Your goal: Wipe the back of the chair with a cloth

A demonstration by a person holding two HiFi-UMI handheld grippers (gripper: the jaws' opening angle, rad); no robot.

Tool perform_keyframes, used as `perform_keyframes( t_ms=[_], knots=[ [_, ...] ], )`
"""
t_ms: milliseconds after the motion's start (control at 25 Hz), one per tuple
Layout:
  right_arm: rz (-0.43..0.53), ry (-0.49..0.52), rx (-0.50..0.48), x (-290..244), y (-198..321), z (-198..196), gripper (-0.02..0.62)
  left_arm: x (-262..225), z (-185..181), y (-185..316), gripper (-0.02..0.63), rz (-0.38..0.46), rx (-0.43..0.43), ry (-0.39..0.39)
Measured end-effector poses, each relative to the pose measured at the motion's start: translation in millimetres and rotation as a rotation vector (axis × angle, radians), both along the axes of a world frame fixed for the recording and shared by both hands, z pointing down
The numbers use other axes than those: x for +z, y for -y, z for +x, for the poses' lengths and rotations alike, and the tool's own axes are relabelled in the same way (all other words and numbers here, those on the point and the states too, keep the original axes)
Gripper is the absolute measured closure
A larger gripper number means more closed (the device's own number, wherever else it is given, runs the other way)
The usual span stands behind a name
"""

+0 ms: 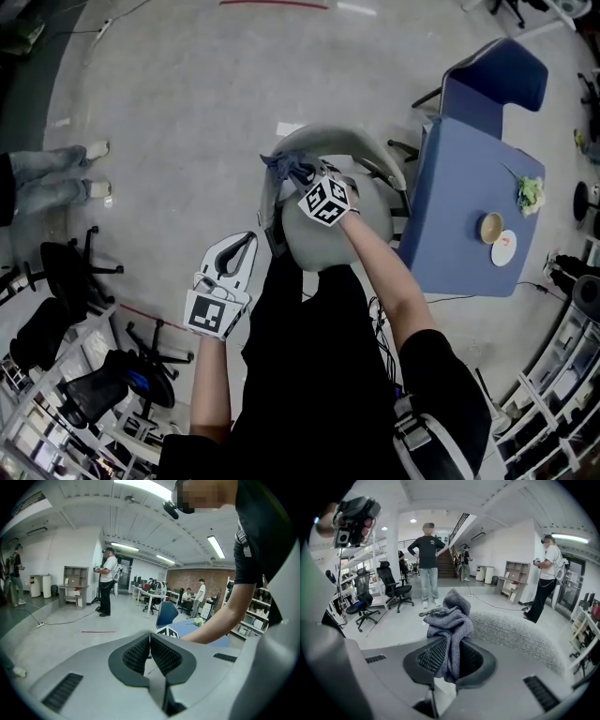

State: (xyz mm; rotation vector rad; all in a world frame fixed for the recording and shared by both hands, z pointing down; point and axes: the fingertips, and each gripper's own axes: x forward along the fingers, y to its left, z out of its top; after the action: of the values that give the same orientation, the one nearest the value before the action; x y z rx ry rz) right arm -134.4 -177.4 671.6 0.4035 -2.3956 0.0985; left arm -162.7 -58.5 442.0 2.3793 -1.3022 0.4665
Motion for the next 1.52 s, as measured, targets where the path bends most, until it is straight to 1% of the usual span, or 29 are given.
perform_keyframes(
  t_ms=[80, 200, 280, 360, 440, 520, 640, 960, 1120, 1240, 1520],
  knots=[
    [-0.001, 0.000, 0.016, 2, 7, 0, 0.518, 4, 2, 2, 0.578, -0.003, 0.006, 0.002],
    [0.002, 0.002, 0.038, 1, 15, 3, 0.518, 13, 3, 1, 0.578, -0.035, 0.018, 0.029],
    [0.001, 0.006, 0.050, 0, 19, 6, 0.517, 11, 7, 5, 0.578, -0.017, 0.004, 0.007],
    [0.000, 0.010, 0.065, 0, 22, 12, 0.517, 10, 12, 8, 0.578, -0.008, 0.011, 0.000],
    [-0.006, 0.012, 0.093, 1, 26, 20, 0.517, 13, 14, 7, 0.578, -0.019, 0.027, 0.012],
    [-0.014, 0.013, 0.132, 2, 32, 29, 0.517, 11, 16, 10, 0.578, -0.006, 0.024, 0.003],
    [-0.030, 0.019, 0.182, 5, 40, 42, 0.517, 14, 18, 9, 0.578, -0.016, 0.042, 0.016],
    [-0.025, 0.003, 0.233, 11, 56, 71, 0.515, 18, 30, 13, 0.578, -0.013, 0.051, 0.020],
    [-0.052, 0.009, 0.317, 17, 61, 92, 0.517, 16, 34, 12, 0.578, -0.009, 0.056, 0.014],
    [-0.066, 0.002, 0.369, 21, 63, 109, 0.516, 18, 32, 8, 0.578, -0.025, 0.054, 0.025],
    [-0.078, -0.023, 0.425, 33, 69, 146, 0.515, 18, 34, 10, 0.578, -0.015, 0.060, 0.024]
  ],
)
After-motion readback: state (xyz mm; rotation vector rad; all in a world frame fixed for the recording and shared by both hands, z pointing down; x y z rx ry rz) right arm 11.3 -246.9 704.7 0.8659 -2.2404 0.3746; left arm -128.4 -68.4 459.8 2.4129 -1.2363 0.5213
